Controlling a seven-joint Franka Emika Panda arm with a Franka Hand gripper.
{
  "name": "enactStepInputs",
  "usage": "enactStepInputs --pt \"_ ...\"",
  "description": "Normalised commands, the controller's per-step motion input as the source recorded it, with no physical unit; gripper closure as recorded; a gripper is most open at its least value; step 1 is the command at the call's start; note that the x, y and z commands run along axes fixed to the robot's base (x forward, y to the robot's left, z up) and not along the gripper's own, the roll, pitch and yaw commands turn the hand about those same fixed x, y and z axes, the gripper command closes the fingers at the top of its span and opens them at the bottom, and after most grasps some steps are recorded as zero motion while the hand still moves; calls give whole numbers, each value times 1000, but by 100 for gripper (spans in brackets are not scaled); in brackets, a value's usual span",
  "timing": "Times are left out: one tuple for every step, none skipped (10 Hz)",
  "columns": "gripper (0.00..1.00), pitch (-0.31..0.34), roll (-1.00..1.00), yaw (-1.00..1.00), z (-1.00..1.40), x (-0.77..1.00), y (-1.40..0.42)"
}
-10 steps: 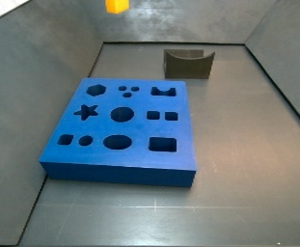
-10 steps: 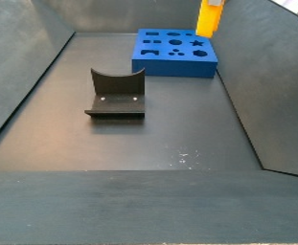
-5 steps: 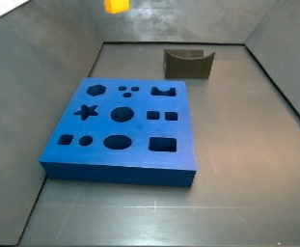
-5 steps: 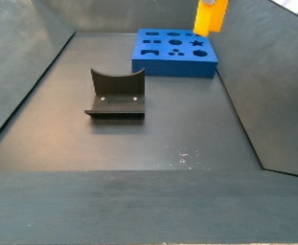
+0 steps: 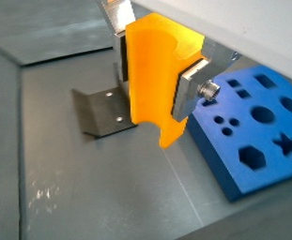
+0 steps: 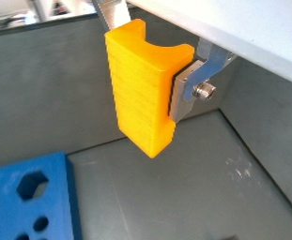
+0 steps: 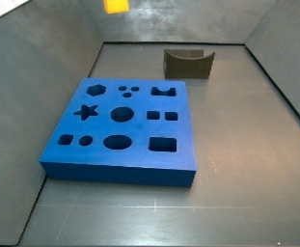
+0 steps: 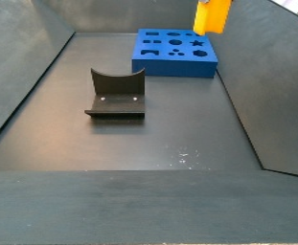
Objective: Pick up the arch object. Move up. Rotate the arch object. Move to above the board. Insert the arch object.
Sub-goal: Rotate the arch object.
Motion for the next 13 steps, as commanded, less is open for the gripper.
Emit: enactStepInputs --pt "100 -1 0 -1000 2 3 10" --pt "100 -1 0 -1000 2 3 11" --pt "100 -1 0 -998 2 3 11" --pt "100 -1 0 -753 2 3 11" --pt "100 -1 0 -458 2 3 11" --pt "100 -1 0 -307 2 3 11" --pt "100 0 0 0 -1000 0 0" --pt "100 -12 1 39 -1000 7 1" --pt "100 -15 0 39 -1000 14 2" --pt "100 -16 -10 33 -1000 18 2" --pt "100 -24 -17 23 -1000 18 1" --pt "100 -30 -25 16 -1000 21 0" --pt "100 -36 -35 12 -1000 24 -1"
